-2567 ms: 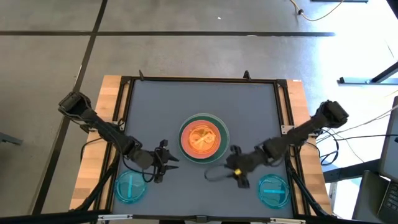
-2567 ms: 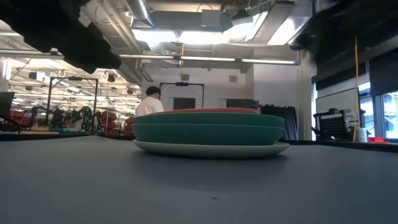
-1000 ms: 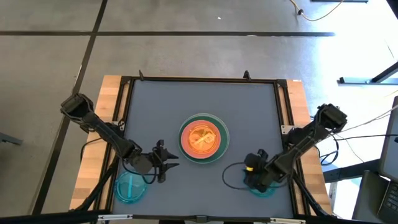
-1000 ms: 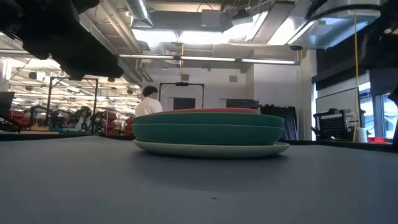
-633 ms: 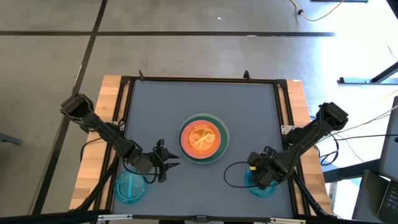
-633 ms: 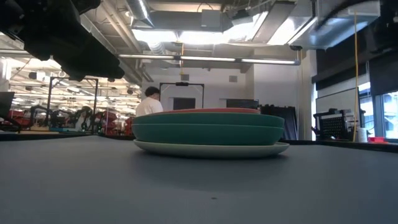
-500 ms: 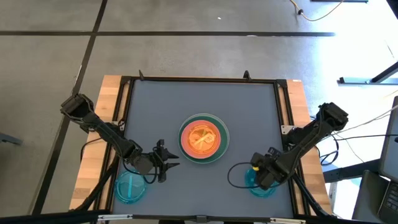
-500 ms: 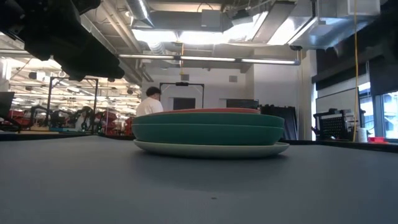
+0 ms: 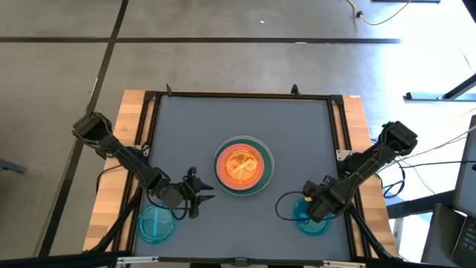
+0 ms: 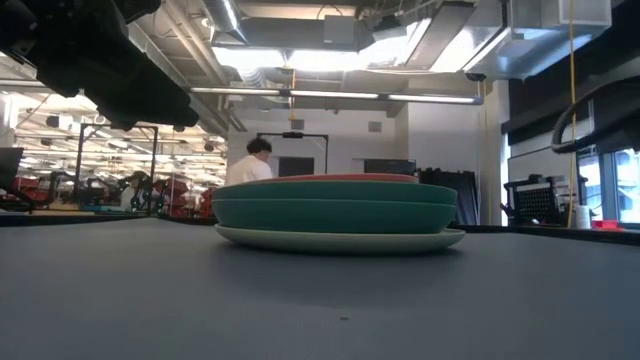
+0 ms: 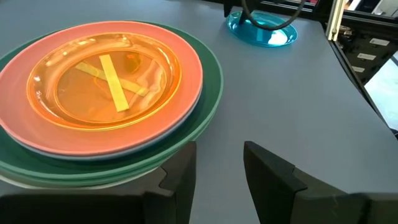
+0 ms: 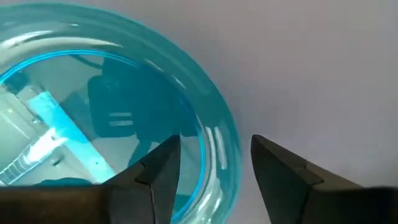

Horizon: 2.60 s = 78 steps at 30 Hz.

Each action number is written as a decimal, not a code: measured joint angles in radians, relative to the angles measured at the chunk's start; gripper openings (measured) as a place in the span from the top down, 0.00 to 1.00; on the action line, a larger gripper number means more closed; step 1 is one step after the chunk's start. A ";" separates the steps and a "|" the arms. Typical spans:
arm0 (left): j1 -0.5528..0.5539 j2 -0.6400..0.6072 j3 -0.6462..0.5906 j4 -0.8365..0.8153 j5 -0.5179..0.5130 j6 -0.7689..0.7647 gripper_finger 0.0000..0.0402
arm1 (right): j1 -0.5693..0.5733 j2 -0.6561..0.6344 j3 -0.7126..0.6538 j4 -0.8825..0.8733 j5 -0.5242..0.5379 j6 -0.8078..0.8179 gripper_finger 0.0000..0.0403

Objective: Stack plastic plates
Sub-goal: Stack the right blue transparent plate on the orange transparent plate

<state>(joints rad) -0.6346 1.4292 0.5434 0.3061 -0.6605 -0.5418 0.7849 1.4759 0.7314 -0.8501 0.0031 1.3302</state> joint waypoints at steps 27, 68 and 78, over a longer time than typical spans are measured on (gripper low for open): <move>0.001 0.000 0.000 -0.008 -0.030 0.002 0.68 | 0.001 -0.004 -0.051 0.077 0.064 -0.030 0.99; 0.001 0.000 0.000 -0.007 -0.030 0.002 0.68 | -0.241 0.000 0.305 0.354 0.662 -0.711 0.98; 0.001 0.000 0.000 -0.006 -0.030 0.001 0.68 | -0.482 0.023 0.305 0.549 0.660 -0.762 0.98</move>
<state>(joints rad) -0.6338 1.4296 0.5434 0.2996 -0.6903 -0.5404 0.3031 1.4992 1.0366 -0.3012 0.6632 0.5682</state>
